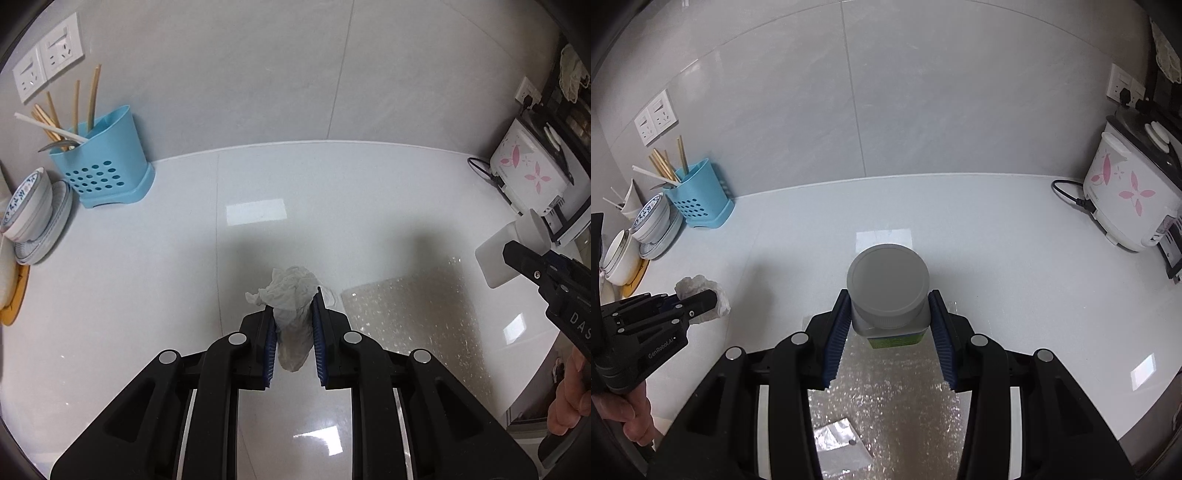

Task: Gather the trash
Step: 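Lift the tissue and pill bottle and carry both toward the trash bin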

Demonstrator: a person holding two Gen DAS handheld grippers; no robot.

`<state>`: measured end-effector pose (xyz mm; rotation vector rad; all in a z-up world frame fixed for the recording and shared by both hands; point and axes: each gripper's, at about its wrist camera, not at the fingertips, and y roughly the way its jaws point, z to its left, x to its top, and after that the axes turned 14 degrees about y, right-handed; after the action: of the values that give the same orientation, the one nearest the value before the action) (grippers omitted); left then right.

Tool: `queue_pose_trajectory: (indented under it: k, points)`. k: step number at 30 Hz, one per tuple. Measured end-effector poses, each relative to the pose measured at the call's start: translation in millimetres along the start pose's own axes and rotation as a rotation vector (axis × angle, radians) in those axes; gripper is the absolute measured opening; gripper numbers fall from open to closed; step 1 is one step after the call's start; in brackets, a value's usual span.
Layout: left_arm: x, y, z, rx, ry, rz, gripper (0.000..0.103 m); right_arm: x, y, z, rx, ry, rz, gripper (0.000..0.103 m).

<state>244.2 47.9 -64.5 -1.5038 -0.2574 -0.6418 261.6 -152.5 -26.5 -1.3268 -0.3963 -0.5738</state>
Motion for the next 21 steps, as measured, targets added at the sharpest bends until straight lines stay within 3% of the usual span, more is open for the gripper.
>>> queue_pose_trajectory:
  k: [21]
  points:
    - [-46, -60, -35, 0.039, -0.028, -0.037, 0.016, -52, -65, -9, 0.038, -0.063, -0.017, 0.04]
